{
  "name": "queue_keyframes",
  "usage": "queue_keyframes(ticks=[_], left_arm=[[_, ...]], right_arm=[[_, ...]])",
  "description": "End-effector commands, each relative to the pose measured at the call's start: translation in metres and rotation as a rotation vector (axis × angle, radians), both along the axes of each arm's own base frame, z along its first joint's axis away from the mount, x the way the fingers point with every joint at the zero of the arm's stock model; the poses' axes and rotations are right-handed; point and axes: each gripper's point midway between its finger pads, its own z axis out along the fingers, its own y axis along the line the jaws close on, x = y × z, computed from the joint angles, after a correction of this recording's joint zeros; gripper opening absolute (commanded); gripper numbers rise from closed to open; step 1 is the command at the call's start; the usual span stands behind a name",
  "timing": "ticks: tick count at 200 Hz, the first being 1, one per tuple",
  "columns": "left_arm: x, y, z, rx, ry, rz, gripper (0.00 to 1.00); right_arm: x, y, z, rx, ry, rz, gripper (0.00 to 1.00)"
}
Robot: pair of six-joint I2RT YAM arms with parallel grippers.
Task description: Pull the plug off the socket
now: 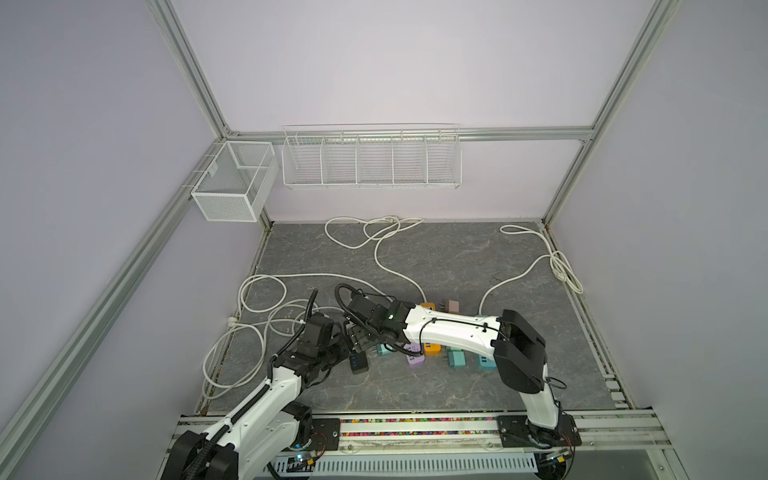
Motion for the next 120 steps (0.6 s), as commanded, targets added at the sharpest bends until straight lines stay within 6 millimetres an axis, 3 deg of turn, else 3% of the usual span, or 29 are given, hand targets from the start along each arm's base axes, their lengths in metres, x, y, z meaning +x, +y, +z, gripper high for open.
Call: queue_keyframes(ticks=[1,30,120], left_arm=[[-0.002,-0.005,-0.002,-0.040,0.000,-0.007,0.26],[-0.003,-0.008,-0.004,-0.055,0.004,-0.016,0.21],[-0.008,-0.001,-0.017,-0.011,0.047,-0.006,0.21]], right_arm=[[-0.002,0.003,-0.004,-0.011,0.012,-0.003,0.75],[-0.003,0.007,-0.009,-0.010,0.025,0.003,0.71],[-0.007,0.016,-0.025,-0.016,0.065,0.022,0.61]])
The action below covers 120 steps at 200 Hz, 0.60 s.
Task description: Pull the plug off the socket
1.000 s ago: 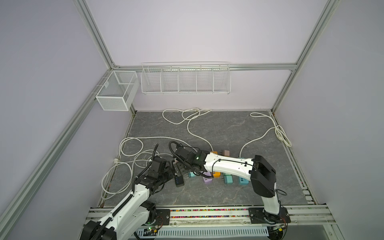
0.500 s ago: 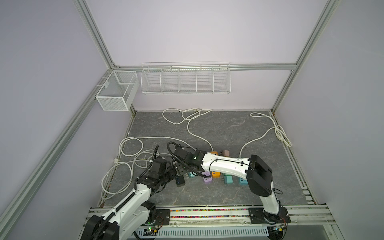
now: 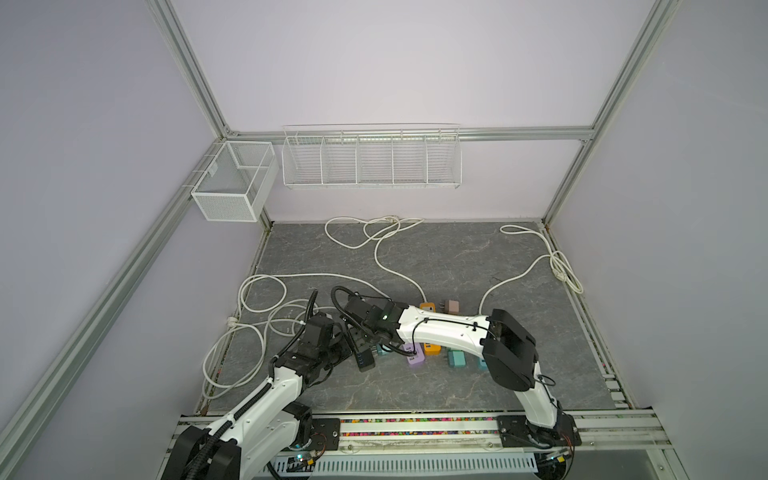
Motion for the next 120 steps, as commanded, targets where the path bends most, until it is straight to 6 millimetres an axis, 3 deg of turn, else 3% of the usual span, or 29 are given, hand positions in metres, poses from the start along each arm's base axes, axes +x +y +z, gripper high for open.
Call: queue_keyframes(ticks=[1,120], left_arm=[[-0.010,0.007,-0.017,0.036,0.058,0.007,0.21],[-0.016,0.012,-0.027,0.071,0.106,0.011,0.21]], right_arm=[[-0.005,0.007,-0.006,0.004,0.025,0.009,0.61],[-0.007,0.011,-0.027,-0.018,0.056,0.019,0.46]])
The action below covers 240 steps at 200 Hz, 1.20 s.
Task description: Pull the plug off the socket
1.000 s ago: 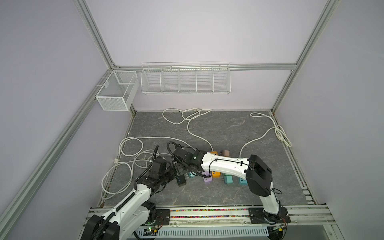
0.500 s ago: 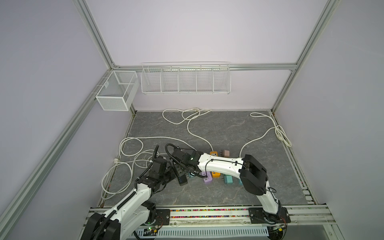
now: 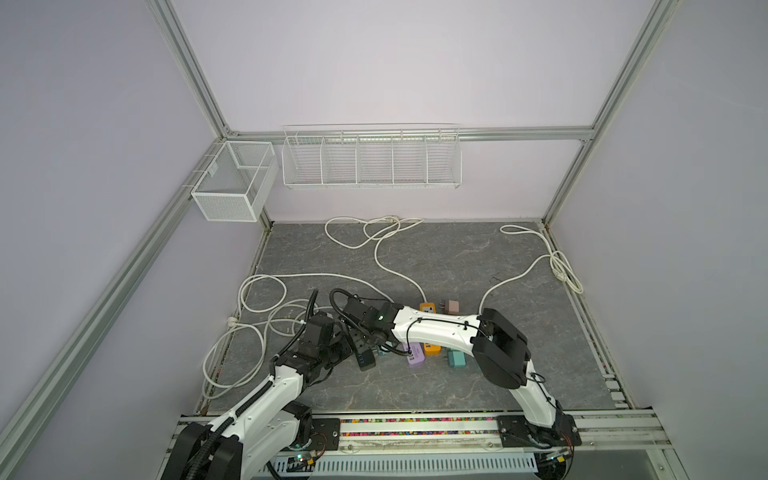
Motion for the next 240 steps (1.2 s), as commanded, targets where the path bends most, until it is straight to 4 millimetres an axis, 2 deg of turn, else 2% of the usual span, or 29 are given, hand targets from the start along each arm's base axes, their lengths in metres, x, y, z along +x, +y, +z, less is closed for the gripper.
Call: queue_keyframes(ticks=[1,73,117,172,187,215,240], left_arm=[[-0.018,0.013,-0.025,0.073,0.100,0.014,0.20],[-0.022,0.014,-0.032,0.080,0.134,0.017,0.20],[-0.023,0.017,-0.036,0.089,0.147,0.026,0.20],[-0.029,0.022,-0.041,0.110,0.169,0.036,0.20],[-0.030,0.023,-0.042,0.115,0.173,0.041,0.20],[-0.030,0.024,-0.042,0.121,0.178,0.050,0.20],[-0.031,0.026,-0.043,0.122,0.179,0.060,0.20]], right_arm=[[-0.008,0.009,-0.008,0.009,0.033,0.018,0.46],[-0.005,0.006,-0.003,0.013,0.028,0.027,0.34],[-0.012,0.014,-0.004,0.039,0.057,0.038,0.31],[0.001,0.000,0.008,0.038,0.027,0.007,0.30],[-0.001,0.003,0.009,0.045,0.033,0.012,0.30],[-0.016,0.019,0.012,0.094,0.073,0.054,0.29],[-0.006,0.009,0.018,0.063,0.025,0.030,0.29]])
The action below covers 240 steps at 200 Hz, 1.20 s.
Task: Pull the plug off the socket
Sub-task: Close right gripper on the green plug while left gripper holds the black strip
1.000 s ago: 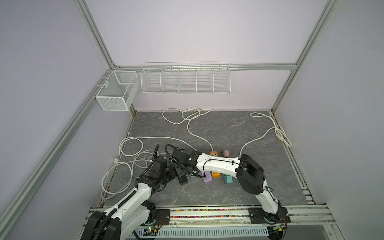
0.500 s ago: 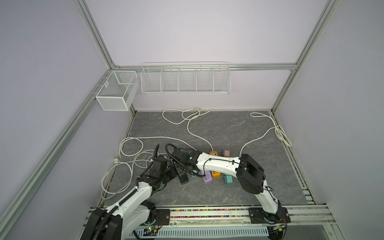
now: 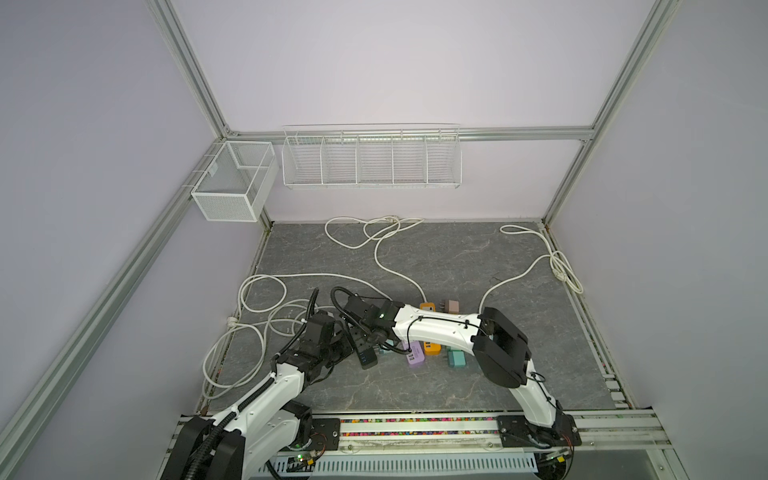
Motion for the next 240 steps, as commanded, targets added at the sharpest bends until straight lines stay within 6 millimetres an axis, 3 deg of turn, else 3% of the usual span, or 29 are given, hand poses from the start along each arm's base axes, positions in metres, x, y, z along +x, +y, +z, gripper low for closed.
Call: queue_keyframes(ticks=[1,43,88,129,194,240], left_arm=[[-0.035,0.028,-0.042,0.126,0.175,0.057,0.20],[-0.039,0.029,-0.045,0.127,0.184,0.052,0.20],[-0.041,0.030,-0.047,0.127,0.194,0.062,0.20],[-0.042,0.030,-0.049,0.129,0.198,0.061,0.20],[-0.041,0.032,-0.047,0.129,0.191,0.080,0.20],[-0.042,0.032,-0.046,0.123,0.189,0.084,0.20]], right_arm=[[-0.006,0.007,0.018,0.049,0.002,0.024,0.29],[0.004,-0.008,0.019,0.025,-0.012,-0.023,0.29],[-0.013,0.010,0.015,0.043,0.021,0.021,0.28],[0.009,-0.013,0.025,0.039,-0.013,-0.044,0.28],[-0.017,0.011,0.022,0.059,0.017,0.024,0.26],[-0.003,-0.003,0.031,0.040,-0.025,-0.007,0.26]])
